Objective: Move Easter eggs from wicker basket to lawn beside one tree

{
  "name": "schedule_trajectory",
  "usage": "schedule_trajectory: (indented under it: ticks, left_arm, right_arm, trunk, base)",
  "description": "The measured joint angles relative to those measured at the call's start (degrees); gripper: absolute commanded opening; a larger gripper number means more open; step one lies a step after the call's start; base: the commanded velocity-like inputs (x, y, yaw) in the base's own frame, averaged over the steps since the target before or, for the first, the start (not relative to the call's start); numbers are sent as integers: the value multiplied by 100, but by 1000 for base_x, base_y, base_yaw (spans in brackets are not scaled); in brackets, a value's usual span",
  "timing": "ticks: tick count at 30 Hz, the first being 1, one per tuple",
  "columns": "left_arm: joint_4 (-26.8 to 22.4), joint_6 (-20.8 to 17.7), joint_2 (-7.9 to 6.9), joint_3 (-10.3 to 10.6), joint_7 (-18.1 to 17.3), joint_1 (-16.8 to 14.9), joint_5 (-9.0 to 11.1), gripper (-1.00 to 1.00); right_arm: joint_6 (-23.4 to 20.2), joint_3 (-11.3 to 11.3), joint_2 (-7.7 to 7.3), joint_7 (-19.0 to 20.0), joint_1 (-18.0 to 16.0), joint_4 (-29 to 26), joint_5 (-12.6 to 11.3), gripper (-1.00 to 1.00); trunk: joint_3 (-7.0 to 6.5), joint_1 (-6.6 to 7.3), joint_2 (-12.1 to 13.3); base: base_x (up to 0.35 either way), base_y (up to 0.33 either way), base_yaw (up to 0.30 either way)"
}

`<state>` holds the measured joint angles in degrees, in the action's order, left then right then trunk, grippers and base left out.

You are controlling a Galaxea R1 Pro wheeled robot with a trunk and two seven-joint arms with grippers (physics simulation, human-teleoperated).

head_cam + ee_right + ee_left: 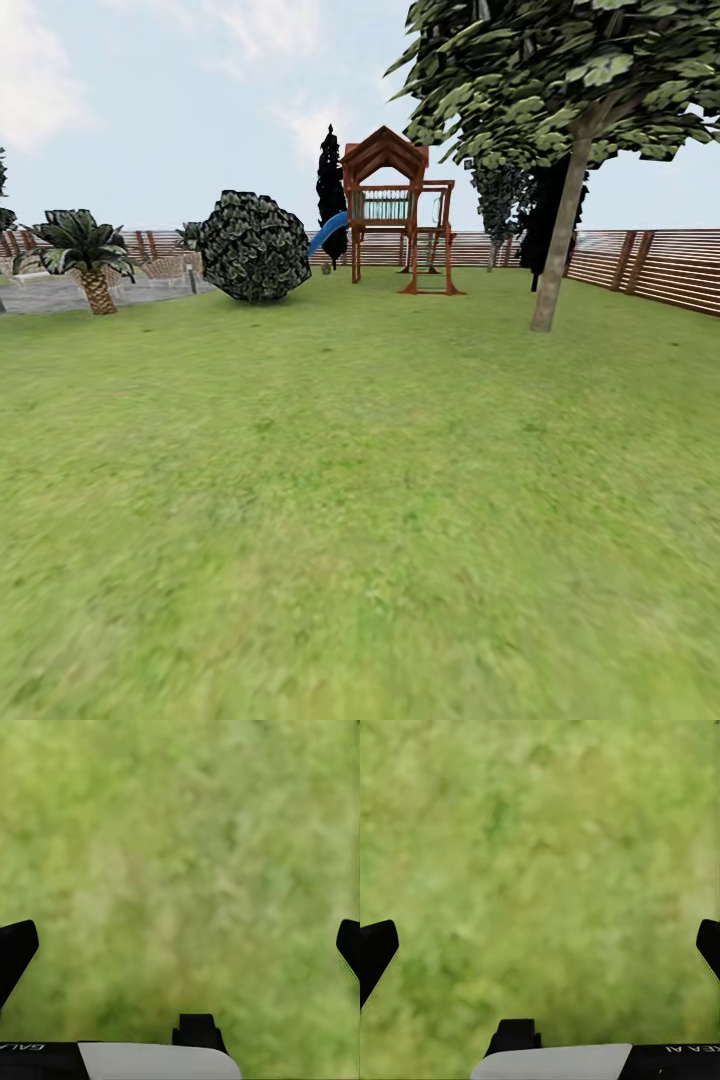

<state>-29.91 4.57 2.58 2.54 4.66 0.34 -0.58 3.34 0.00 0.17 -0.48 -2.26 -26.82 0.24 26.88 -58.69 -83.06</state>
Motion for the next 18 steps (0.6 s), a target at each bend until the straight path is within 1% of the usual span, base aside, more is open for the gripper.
schedule_trajectory:
  ticks: [18]
  left_arm:
    - [8,0,0,0,0,0,12,100]
  right_arm:
    - [3,13,0,-7,0,-11,5,100]
  trunk:
    - [0,0,0]
  base:
    - [335,0,0]
